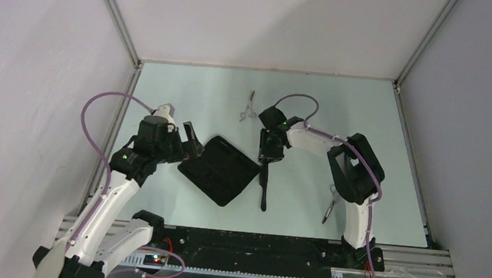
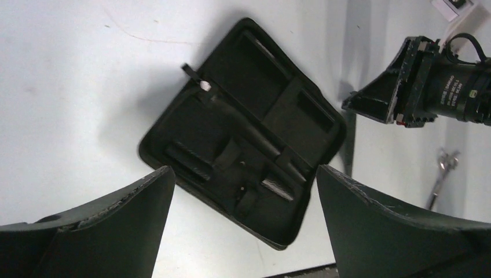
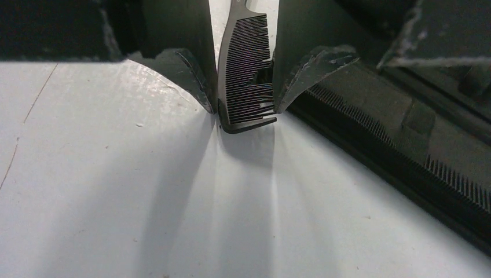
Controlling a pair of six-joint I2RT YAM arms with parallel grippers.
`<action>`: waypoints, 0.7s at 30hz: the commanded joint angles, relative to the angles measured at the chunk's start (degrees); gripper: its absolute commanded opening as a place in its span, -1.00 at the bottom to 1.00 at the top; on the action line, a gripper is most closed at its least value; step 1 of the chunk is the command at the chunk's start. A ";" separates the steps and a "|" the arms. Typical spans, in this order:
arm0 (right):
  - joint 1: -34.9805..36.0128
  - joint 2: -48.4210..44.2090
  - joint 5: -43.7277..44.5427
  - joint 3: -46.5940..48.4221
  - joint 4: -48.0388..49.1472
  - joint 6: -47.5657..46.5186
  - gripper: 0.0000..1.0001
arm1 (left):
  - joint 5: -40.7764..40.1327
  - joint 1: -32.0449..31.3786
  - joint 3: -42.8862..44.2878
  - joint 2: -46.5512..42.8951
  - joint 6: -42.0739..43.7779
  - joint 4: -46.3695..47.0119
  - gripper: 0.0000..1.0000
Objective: Sort the hair-cutting tools
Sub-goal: Pick up the comb at the center of the board.
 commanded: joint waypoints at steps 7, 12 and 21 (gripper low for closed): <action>-5.82 -4.75 -14.42 -9.98 10.85 -0.33 -0.36 | 7.23 -13.36 0.49 10.60 -11.01 12.18 0.90; -7.00 -5.17 -15.94 -12.21 13.21 -0.33 -0.36 | 7.37 -21.17 2.55 20.25 -15.57 17.25 0.77; -7.98 -5.87 -17.31 -14.68 15.78 0.20 -0.37 | 10.92 -27.23 8.20 36.47 -19.81 22.64 0.37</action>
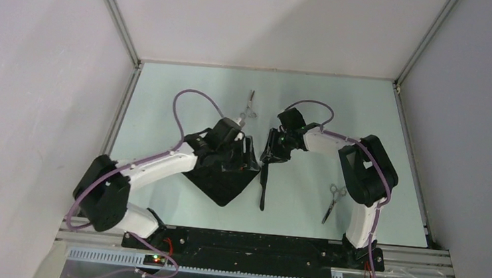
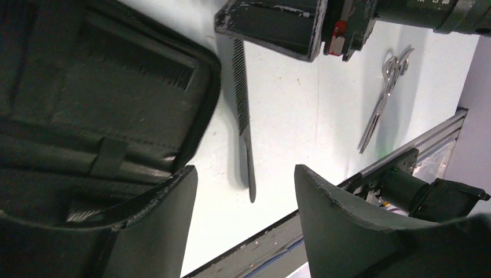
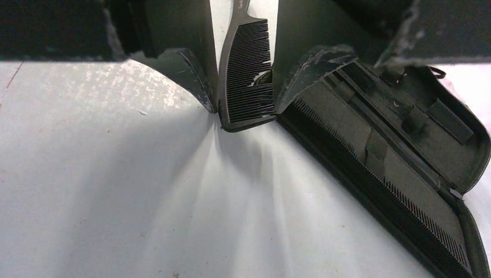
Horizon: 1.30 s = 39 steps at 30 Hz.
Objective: Sort the hair-cutting tools
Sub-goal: Pick up the comb at the center of the board.
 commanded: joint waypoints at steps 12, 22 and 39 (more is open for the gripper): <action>-0.87 -0.66 0.06 -3.54 2.64 0.08 -0.37 | 3.44 -2.05 7.91 16.87 -3.48 5.33 0.07; -1.01 -0.55 0.29 -3.93 2.91 0.08 -0.37 | 4.84 -3.10 9.76 22.28 -4.34 6.62 -0.11; -1.49 -20.28 0.89 -9.33 7.38 -1.62 -0.20 | 7.21 -4.02 10.63 13.84 8.38 2.09 -1.00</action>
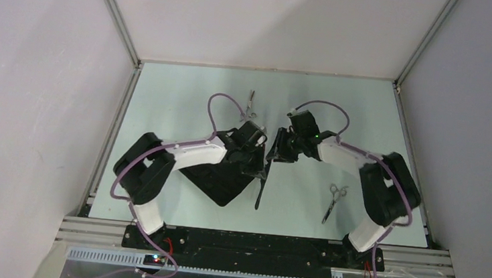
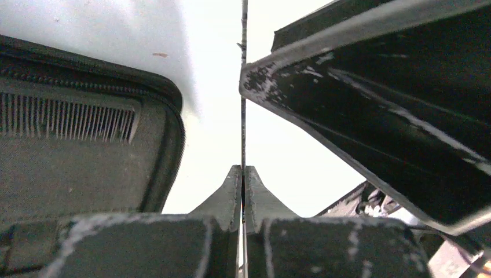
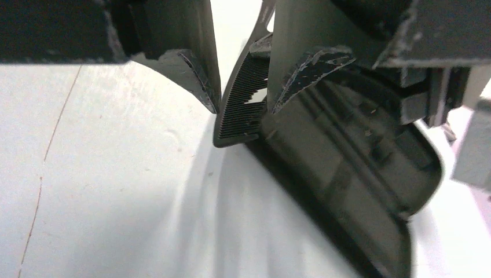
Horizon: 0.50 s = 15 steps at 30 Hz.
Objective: Sort the hair-cutting tools
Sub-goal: Pick up the comb at the center of the board.
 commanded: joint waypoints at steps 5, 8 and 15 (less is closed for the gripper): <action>-1.05 -24.98 1.71 -0.07 -1.41 -9.79 0.04 | 3.29 0.14 1.83 -16.00 19.79 -8.61 -1.00; -1.43 -31.80 0.16 -0.04 -2.36 -14.04 0.12 | 3.25 0.09 3.90 -19.31 27.52 -15.22 -1.00; -3.32 -42.51 -11.97 -0.03 -1.97 -24.79 0.13 | 7.72 0.19 9.65 -26.76 41.04 -26.05 -1.00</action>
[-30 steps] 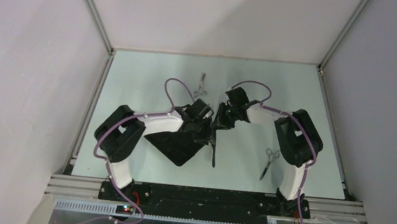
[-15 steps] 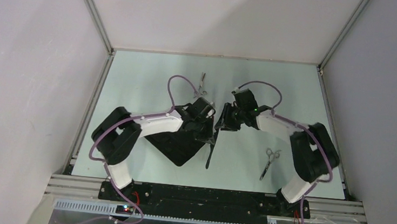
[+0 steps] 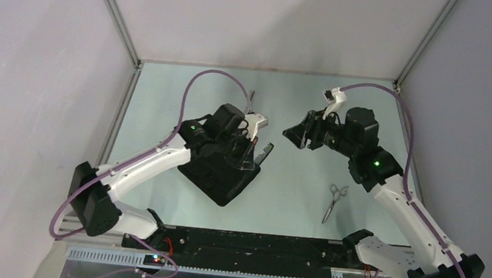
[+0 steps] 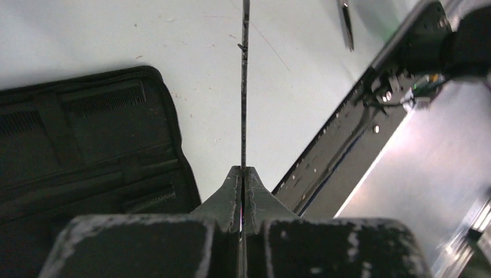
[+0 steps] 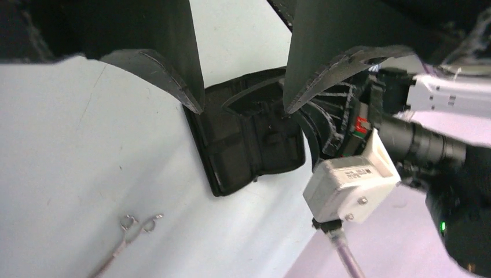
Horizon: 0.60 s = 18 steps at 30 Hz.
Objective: Sort the hair-cutting tools
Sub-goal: Pick up the comb at the center of the board.
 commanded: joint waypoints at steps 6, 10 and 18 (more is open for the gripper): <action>-0.23 -4.36 -24.55 0.91 -0.58 -19.66 0.12 | 11.26 0.15 9.14 -7.78 21.59 -13.11 -1.00; 2.11 -2.31 -27.70 3.02 -5.13 -25.82 0.16 | 14.56 0.17 10.03 -9.37 24.91 -15.22 -1.00; 5.16 2.08 -29.86 5.92 -7.32 -30.62 0.08 | 20.38 0.04 10.50 -10.24 27.63 -16.96 -1.00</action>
